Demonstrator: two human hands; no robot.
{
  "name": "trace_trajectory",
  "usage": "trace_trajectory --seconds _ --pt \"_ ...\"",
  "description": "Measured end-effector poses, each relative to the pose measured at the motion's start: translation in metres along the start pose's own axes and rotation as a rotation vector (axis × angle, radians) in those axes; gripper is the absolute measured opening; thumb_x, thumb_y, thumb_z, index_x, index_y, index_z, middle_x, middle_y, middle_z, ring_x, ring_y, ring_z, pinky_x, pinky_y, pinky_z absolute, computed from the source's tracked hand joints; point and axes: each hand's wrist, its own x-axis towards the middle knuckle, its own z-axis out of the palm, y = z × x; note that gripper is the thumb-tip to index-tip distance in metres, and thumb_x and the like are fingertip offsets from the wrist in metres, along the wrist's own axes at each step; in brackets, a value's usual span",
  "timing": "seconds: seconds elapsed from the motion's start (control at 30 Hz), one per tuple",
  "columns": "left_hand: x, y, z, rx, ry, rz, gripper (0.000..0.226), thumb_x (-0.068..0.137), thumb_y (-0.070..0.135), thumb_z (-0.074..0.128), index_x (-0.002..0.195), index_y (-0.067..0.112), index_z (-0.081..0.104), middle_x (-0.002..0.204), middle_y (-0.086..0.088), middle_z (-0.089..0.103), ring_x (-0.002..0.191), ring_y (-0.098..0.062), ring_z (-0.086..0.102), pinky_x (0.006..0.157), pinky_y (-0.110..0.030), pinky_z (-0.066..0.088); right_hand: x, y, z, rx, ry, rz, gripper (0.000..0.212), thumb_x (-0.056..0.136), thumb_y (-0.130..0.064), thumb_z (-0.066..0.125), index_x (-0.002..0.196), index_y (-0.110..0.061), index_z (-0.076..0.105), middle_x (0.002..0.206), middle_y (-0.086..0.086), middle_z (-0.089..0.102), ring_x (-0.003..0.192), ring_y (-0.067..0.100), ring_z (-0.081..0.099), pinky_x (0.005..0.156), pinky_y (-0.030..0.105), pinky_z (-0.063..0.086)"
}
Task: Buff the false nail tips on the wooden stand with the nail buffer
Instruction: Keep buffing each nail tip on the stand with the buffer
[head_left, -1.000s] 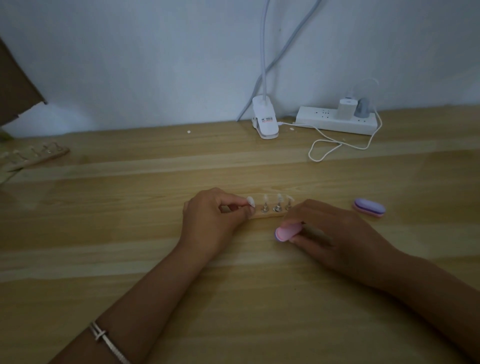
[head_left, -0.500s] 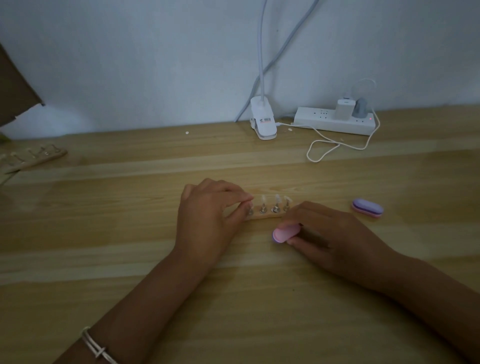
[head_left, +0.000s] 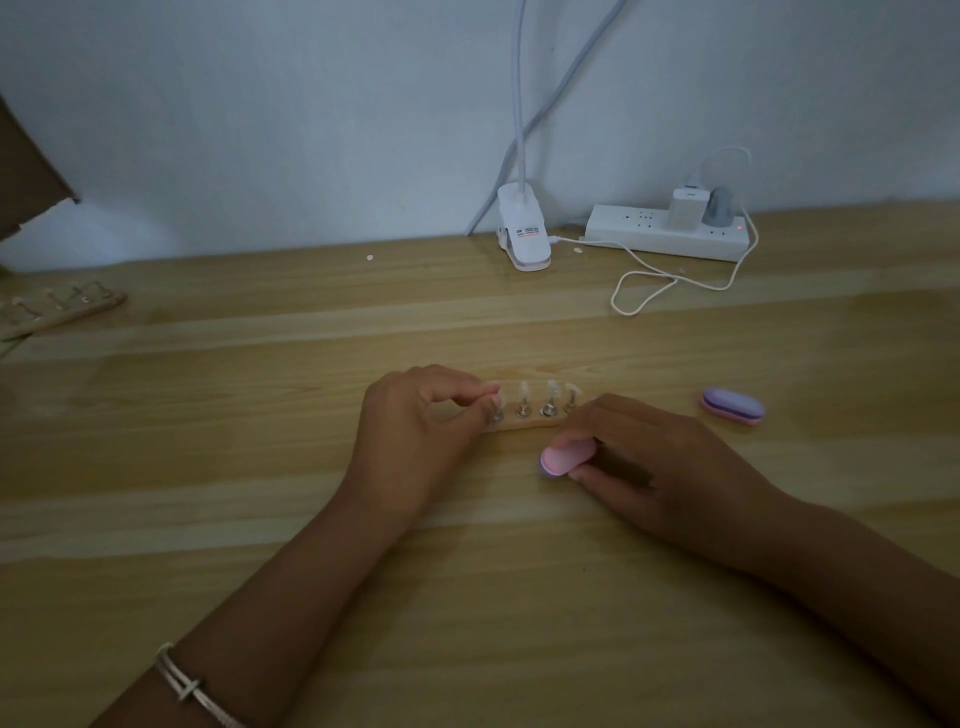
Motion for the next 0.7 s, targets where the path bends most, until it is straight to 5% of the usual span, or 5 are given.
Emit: trace_trajectory --seconds 0.13,0.33,0.5,0.6,0.7 --pt "-0.0003 -0.0028 0.001 -0.057 -0.008 -0.034 0.013 0.077 0.006 0.078 0.085 0.017 0.078 0.081 0.007 0.074 0.076 0.002 0.067 0.067 -0.008 0.043 0.0 0.0007 0.0011 0.0 -0.003 -0.003 0.025 0.087 0.0 0.072 0.103 -0.02 0.07 0.102 -0.019 0.062 0.088 -0.003 0.063 0.073 0.014 0.047" --pt "-0.0003 -0.0039 0.002 -0.097 0.0 -0.049 0.025 0.074 -0.012 0.072 0.086 0.009 0.078 0.084 0.001 0.074 0.081 -0.001 0.067 0.073 -0.007 0.044 -0.0008 0.0006 0.001 0.005 -0.007 -0.007 0.026 0.087 0.001 0.073 0.103 -0.019 0.07 0.102 -0.018 0.063 0.086 -0.001 0.063 0.071 0.013 0.046" --pt "-0.0029 -0.0019 -0.0008 0.004 0.043 -0.017 0.028 0.076 -0.01 0.068 0.088 0.013 0.079 0.084 0.01 0.073 0.067 0.015 0.058 0.061 0.002 0.033 -0.0004 0.0009 0.0009 0.004 -0.007 0.006 0.026 0.087 0.0 0.073 0.103 -0.02 0.07 0.101 -0.022 0.061 0.086 -0.003 0.061 0.072 0.011 0.044" --pt "-0.0021 -0.0032 -0.0036 0.04 0.052 -0.071 0.026 0.079 0.0 0.069 0.094 0.02 0.077 0.089 0.015 0.071 0.073 0.009 0.06 0.064 -0.006 0.041 0.0002 0.0002 0.0005 0.009 -0.01 0.008 0.026 0.087 -0.001 0.073 0.104 -0.021 0.07 0.101 -0.023 0.06 0.085 -0.001 0.062 0.072 0.013 0.046" --pt "-0.003 -0.0041 -0.0016 0.262 -0.063 -0.119 0.024 0.075 0.028 0.077 0.099 0.032 0.073 0.1 0.014 0.063 0.096 -0.008 0.057 0.092 -0.032 0.044 0.0001 -0.0007 0.0 0.012 -0.008 0.017 0.026 0.087 -0.002 0.074 0.103 -0.02 0.071 0.101 -0.022 0.061 0.085 -0.001 0.063 0.072 0.015 0.048"
